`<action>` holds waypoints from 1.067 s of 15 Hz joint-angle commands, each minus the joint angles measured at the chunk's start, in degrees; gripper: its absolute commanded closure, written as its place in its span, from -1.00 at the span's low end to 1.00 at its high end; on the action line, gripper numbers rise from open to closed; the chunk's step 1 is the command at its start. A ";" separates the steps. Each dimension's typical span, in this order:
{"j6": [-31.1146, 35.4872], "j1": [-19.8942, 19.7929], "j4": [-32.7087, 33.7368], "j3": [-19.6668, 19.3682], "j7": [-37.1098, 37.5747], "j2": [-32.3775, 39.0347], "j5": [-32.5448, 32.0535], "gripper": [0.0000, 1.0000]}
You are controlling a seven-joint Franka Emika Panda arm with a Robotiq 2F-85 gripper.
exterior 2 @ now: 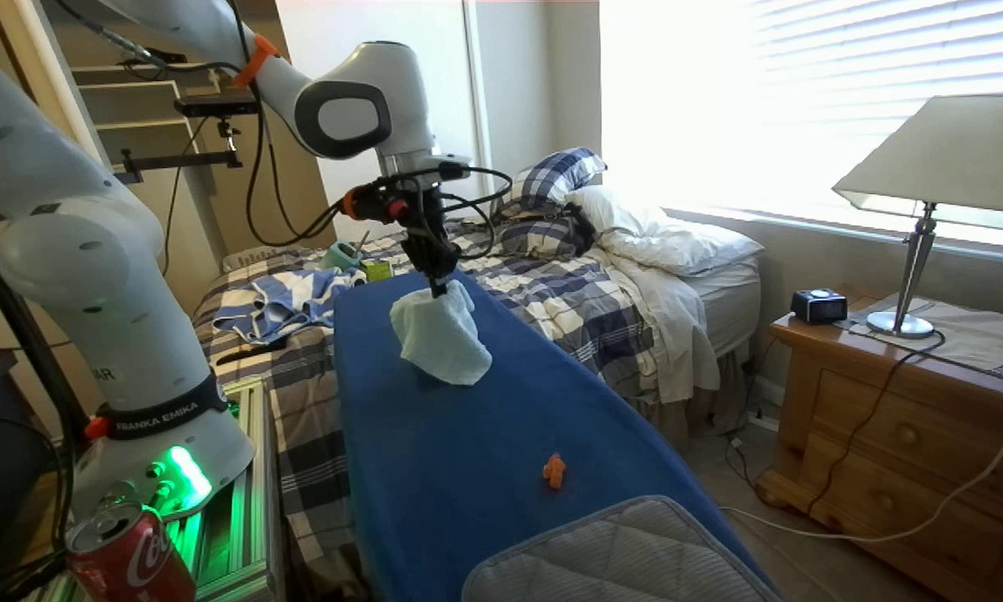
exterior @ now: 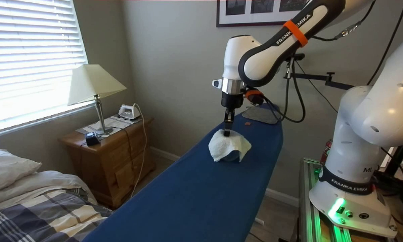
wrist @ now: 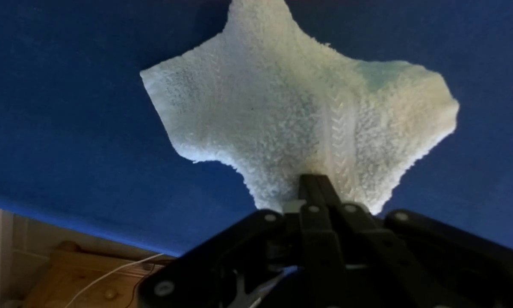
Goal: Put the light blue cloth on the glass cup and then put the orange object on the light blue cloth
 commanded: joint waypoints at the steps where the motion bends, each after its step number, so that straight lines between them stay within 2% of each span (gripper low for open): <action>1: -1.88 0.25 0.04 -0.49 -1.26 -1.98 0.14 0.93; 6: -2.01 0.25 -0.21 -0.77 -1.85 1.80 0.37 0.93; 16: 4.05 0.14 0.00 -1.20 -6.06 8.31 0.49 0.94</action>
